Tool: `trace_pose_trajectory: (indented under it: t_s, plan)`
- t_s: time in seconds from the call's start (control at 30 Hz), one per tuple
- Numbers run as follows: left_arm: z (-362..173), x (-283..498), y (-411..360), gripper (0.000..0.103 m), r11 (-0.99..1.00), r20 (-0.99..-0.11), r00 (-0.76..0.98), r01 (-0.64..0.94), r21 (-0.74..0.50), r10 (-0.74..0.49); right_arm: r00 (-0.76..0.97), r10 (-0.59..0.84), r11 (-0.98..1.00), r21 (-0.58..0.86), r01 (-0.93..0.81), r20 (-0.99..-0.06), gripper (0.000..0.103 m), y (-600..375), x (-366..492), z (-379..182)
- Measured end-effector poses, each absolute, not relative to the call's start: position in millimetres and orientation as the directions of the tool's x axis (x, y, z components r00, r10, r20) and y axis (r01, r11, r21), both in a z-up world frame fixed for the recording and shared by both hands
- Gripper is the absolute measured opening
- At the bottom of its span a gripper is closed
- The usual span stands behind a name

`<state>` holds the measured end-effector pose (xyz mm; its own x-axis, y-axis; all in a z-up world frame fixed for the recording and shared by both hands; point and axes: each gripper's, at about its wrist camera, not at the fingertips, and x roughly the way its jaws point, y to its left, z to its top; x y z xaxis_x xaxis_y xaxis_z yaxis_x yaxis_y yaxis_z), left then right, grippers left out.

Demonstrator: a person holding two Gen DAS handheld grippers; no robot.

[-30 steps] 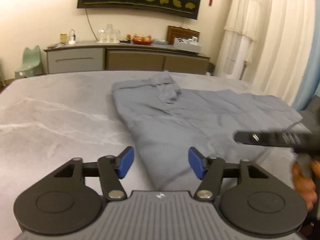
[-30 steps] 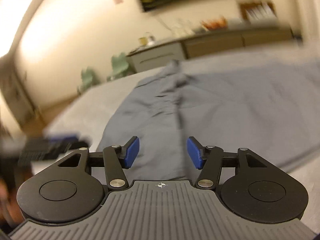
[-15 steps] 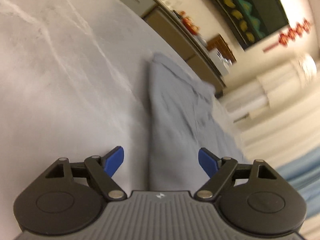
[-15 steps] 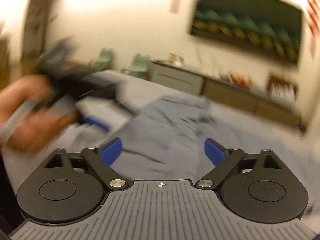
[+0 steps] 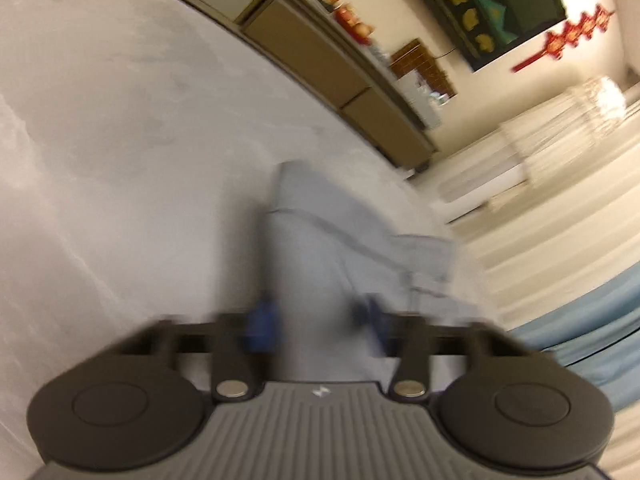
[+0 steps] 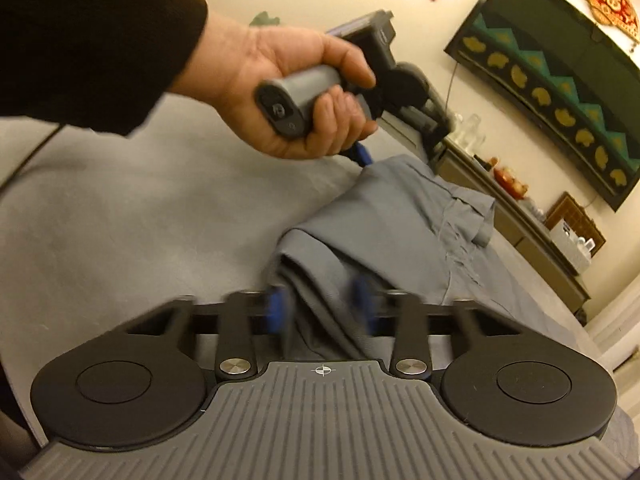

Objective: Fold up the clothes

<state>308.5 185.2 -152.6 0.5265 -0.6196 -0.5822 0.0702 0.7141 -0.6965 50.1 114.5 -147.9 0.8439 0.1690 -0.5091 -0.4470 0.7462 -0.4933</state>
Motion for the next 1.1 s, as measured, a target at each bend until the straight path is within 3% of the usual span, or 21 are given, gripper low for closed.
trace_pose_trajectory:
  t_s: [0.07, 0.23, 0.43, 0.5, 0.57, 0.63, 0.73, 0.87, 1.1]
  plan:
    - [-149.8, 299.1, 193.8, 0.016, 0.709, -0.573, 0.544, 0.059, -0.703, -0.613, 0.838, 0.202, 0.774, -0.441, -0.453, -0.507, 0.014, 112.0, 52.6, -140.2]
    - [-101.0, 270.8, 207.4, 0.012, 0.768, -0.603, 0.605, 0.024, -0.640, -0.521, 0.806, 0.336, 0.846, -0.222, -0.486, -0.487, 0.011, 94.5, 56.6, -111.2]
    - [18.7, 251.6, 117.7, 0.018, 0.898, -0.651, 0.651, 0.116, -0.424, -0.391, 0.765, 0.550, 0.817, 0.405, -0.411, -0.334, 0.011, -8.1, 55.6, -59.6]
    - [27.9, 256.1, 54.4, 0.028, 0.917, -0.678, 0.625, 0.185, -0.352, -0.387, 0.787, 0.544, 0.746, 0.598, -0.295, -0.290, 0.011, -60.6, 53.3, -59.6]
    - [18.1, 262.2, -13.4, 0.029, 0.916, -0.709, 0.580, 0.264, -0.302, -0.401, 0.816, 0.499, 0.671, 0.726, -0.152, -0.291, 0.011, -111.5, 45.7, -76.6]
    - [3.1, 261.3, -62.8, 0.030, 0.907, -0.724, 0.554, 0.328, -0.265, -0.412, 0.835, 0.428, 0.613, 0.790, 0.013, -0.346, 0.011, -157.7, 39.0, -106.2]
    - [-3.0, 250.2, -69.2, 0.031, 0.873, -0.673, 0.559, 0.350, -0.339, -0.485, 0.804, 0.384, 0.528, 0.823, 0.212, -0.453, 0.011, -203.1, 41.9, -152.9]
    - [7.7, 226.2, -21.9, 0.030, 0.897, -0.620, 0.650, 0.282, -0.341, -0.440, 0.792, 0.386, 0.484, 0.835, 0.263, -0.473, 0.011, -218.1, 38.4, -164.4]
    - [-58.9, 142.6, -13.6, 0.033, 0.872, -0.705, 0.535, 0.414, -0.262, -0.466, 0.790, 0.337, 0.502, 0.808, 0.310, -0.512, 0.015, -213.4, 32.2, -164.3]
